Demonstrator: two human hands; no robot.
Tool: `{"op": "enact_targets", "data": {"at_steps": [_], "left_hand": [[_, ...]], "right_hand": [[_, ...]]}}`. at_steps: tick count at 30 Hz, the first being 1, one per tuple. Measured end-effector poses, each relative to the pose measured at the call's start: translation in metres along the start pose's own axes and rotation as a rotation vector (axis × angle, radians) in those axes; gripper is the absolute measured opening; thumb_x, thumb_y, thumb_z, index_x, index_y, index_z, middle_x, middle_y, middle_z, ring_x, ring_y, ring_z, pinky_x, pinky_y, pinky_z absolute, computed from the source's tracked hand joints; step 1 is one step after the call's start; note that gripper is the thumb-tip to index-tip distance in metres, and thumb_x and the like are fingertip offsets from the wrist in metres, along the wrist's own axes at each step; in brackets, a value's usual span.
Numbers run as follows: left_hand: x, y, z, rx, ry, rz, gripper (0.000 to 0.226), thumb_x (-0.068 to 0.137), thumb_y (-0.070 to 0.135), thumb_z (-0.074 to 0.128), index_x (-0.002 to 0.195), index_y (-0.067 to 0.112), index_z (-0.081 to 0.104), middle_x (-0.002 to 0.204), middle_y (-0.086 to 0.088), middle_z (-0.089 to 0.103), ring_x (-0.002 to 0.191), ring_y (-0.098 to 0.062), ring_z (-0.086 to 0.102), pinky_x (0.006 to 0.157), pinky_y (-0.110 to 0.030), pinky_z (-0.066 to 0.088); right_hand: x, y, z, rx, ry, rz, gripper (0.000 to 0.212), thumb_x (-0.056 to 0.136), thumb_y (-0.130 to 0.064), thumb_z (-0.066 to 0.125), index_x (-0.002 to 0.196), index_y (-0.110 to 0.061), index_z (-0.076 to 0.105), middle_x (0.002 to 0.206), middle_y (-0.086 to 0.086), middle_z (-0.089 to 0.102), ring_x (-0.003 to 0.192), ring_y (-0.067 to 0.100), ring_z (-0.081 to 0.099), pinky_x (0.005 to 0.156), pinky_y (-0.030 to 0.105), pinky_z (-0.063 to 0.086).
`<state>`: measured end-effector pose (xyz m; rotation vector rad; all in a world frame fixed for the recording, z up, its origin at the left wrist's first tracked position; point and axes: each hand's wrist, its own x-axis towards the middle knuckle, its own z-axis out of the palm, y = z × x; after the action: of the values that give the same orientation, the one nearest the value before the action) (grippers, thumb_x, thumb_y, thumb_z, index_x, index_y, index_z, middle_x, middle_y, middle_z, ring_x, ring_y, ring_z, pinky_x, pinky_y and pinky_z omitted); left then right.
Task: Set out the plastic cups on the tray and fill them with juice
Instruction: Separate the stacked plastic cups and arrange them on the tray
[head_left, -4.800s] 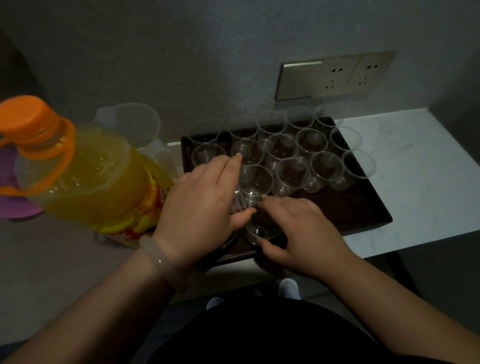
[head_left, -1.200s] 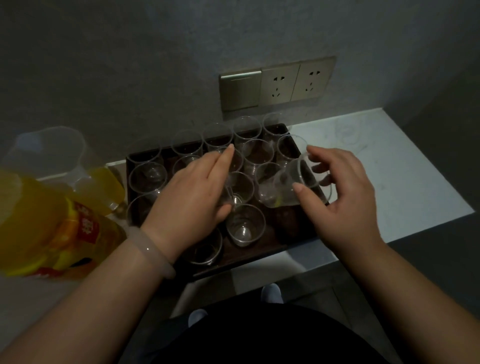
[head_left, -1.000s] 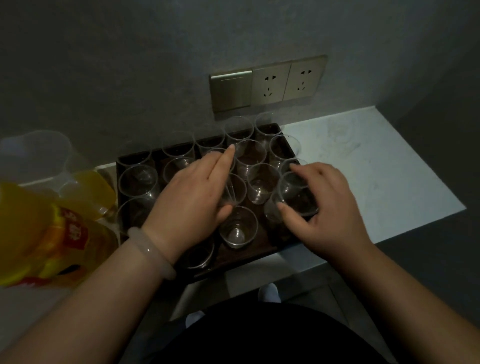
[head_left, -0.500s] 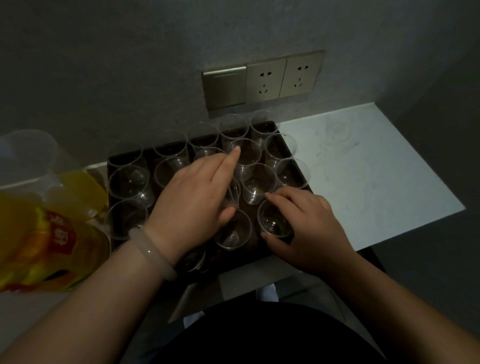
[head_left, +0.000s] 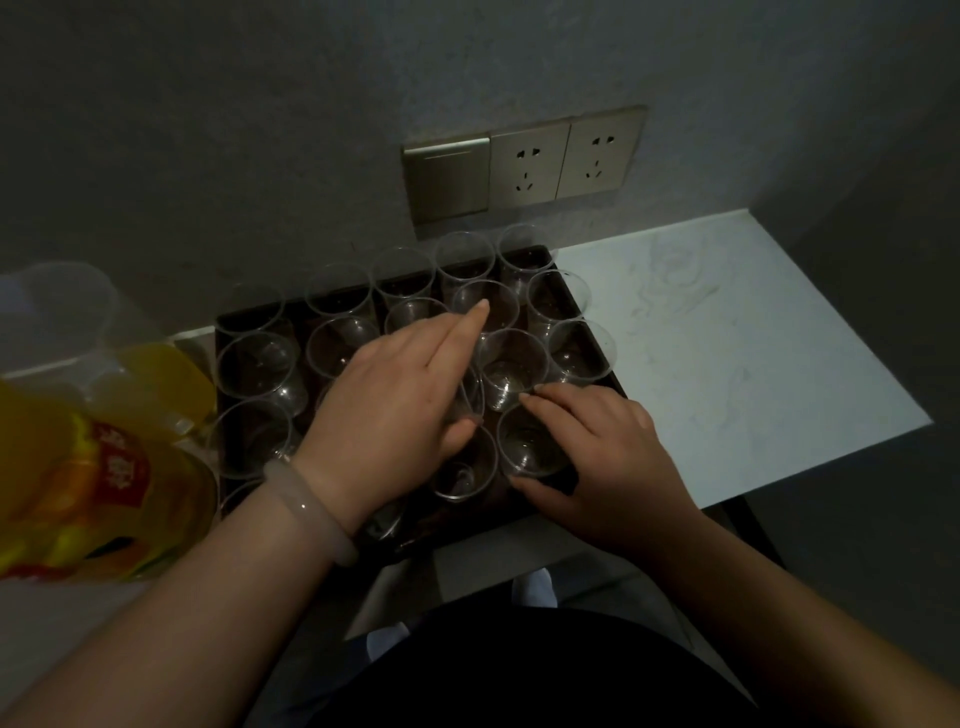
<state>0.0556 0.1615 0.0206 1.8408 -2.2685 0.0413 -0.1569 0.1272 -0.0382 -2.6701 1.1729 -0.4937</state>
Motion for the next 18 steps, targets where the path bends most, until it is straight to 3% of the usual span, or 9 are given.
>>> {"op": "enact_targets", "data": {"at_steps": [3, 6, 10, 13, 18], "left_hand": [[0.001, 0.003, 0.001, -0.009, 0.016, 0.011, 0.097, 0.064, 0.032, 0.081, 0.145, 0.006, 0.034, 0.133, -0.01, 0.054, 0.118, -0.027, 0.055, 0.093, -0.04, 0.046], [0.002, 0.006, 0.0, -0.031, 0.038, 0.025, 0.097, 0.065, 0.031, 0.081, 0.145, 0.007, 0.033, 0.135, -0.009, 0.052, 0.119, -0.025, 0.054, 0.093, -0.037, 0.045], [0.007, 0.017, -0.002, -0.227, 0.081, 0.056, 0.087, 0.075, 0.034, 0.066, 0.148, 0.008, 0.025, 0.141, -0.011, 0.046, 0.123, -0.019, 0.044, 0.097, -0.028, 0.039], [0.01, 0.026, 0.0, -0.323, 0.094, 0.075, 0.091, 0.074, 0.026, 0.066, 0.149, 0.009, 0.017, 0.144, -0.011, 0.041, 0.126, -0.02, 0.043, 0.1, -0.025, 0.038], [0.013, 0.028, 0.001, -0.353, 0.086, 0.078, 0.097, 0.074, 0.026, 0.07, 0.151, 0.012, 0.012, 0.145, -0.009, 0.038, 0.127, -0.016, 0.04, 0.097, -0.029, 0.041]], "right_hand": [[0.0, 0.001, -0.005, 0.033, 0.008, 0.009, 0.069, 0.078, -0.062, 0.058, 0.13, -0.016, 0.058, 0.129, 0.001, 0.057, 0.116, 0.021, 0.052, 0.093, 0.035, 0.035], [0.008, -0.003, -0.019, 0.185, 0.087, 0.073, 0.06, 0.082, -0.054, 0.055, 0.13, -0.019, 0.056, 0.127, -0.003, 0.056, 0.117, 0.014, 0.05, 0.097, 0.036, 0.04], [0.028, -0.017, -0.039, 0.633, 0.08, 0.181, 0.067, 0.079, -0.048, 0.061, 0.139, -0.024, 0.046, 0.131, -0.012, 0.052, 0.12, 0.0, 0.048, 0.096, 0.017, 0.042], [0.038, -0.019, -0.045, 0.744, 0.012, 0.192, 0.078, 0.077, -0.04, 0.071, 0.146, -0.028, 0.037, 0.136, -0.012, 0.049, 0.124, -0.002, 0.046, 0.097, 0.011, 0.04], [0.041, -0.018, -0.048, 0.755, 0.053, 0.195, 0.076, 0.074, -0.033, 0.074, 0.142, -0.028, 0.042, 0.128, -0.011, 0.056, 0.117, 0.001, 0.054, 0.093, 0.022, 0.049]]}}
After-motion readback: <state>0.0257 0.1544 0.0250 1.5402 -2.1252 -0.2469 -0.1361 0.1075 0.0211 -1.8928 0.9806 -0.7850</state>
